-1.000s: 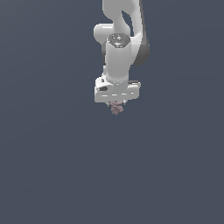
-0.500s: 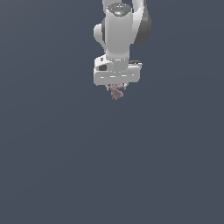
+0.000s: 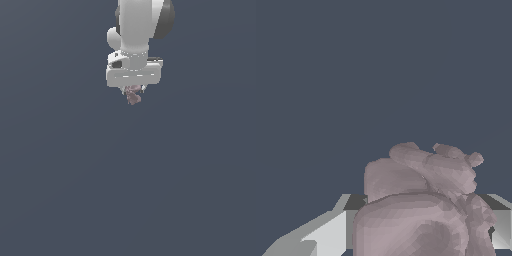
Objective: Pick up the object and move it to a goal position.
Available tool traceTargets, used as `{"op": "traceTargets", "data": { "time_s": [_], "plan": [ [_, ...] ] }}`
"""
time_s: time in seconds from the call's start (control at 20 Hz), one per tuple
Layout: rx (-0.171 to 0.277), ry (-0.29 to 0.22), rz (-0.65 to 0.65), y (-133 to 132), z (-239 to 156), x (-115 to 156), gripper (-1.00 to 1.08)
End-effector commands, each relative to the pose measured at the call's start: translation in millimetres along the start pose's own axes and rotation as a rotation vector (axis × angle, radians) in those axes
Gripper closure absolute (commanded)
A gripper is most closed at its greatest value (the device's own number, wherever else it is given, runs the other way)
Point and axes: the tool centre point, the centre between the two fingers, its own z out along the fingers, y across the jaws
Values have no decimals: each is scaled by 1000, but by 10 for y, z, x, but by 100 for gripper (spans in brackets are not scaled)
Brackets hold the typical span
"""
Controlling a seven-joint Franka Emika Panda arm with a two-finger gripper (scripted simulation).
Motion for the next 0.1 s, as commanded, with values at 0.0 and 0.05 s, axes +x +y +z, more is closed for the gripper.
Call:
{"op": "traceTargets", "data": {
  "time_s": [0.0,0.05],
  "plan": [
    [0,-1,0,-2,-29,-17,108],
    [0,-1,0,-2,-31,-18,108]
  ]
}}
